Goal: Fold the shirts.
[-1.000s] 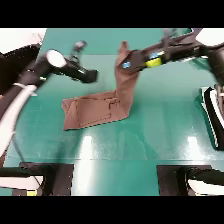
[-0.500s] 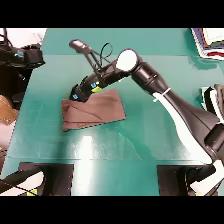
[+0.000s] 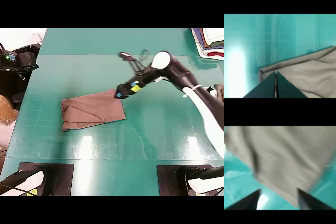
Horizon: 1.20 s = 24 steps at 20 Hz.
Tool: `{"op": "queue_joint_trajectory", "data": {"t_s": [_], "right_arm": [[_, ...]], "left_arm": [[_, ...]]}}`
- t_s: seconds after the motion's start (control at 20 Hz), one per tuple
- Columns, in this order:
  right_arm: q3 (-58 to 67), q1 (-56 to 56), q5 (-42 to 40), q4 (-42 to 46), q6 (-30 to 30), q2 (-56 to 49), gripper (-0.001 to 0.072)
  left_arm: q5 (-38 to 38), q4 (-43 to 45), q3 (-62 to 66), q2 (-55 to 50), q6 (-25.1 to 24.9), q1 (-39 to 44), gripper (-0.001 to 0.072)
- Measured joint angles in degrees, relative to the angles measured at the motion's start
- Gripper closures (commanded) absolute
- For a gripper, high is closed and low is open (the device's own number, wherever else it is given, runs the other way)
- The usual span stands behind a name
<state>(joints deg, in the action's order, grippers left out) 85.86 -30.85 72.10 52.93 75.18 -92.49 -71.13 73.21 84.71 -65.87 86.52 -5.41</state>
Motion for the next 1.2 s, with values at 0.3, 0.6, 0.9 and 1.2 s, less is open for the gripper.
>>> {"op": "queue_joint_trajectory", "data": {"t_s": [0.3, 0.6, 0.9, 1.2], "right_arm": [[-8.13, 7.06, -2.69, -9.81, 0.35, -5.29, 0.0083], [0.15, 1.07, -1.81, -17.03, -0.74, -16.61, 0.0228], [10.01, -4.74, -1.62, -16.79, -0.87, -21.94, 0.0695], [14.12, 1.81, -2.93, -9.49, 0.68, -15.72, 0.0694]], "left_arm": [[0.46, -1.55, -0.09, -0.2, -0.02, 0.09, 0.0681], [0.59, -2.01, -0.13, -0.28, 0.0, 0.09, 0.0681], [-0.07, -5.53, -0.13, -0.28, 0.0, 0.09, 0.0683], [-1.33, -7.28, -0.13, -0.28, -1.11, 6.12, 0.0682]]}}
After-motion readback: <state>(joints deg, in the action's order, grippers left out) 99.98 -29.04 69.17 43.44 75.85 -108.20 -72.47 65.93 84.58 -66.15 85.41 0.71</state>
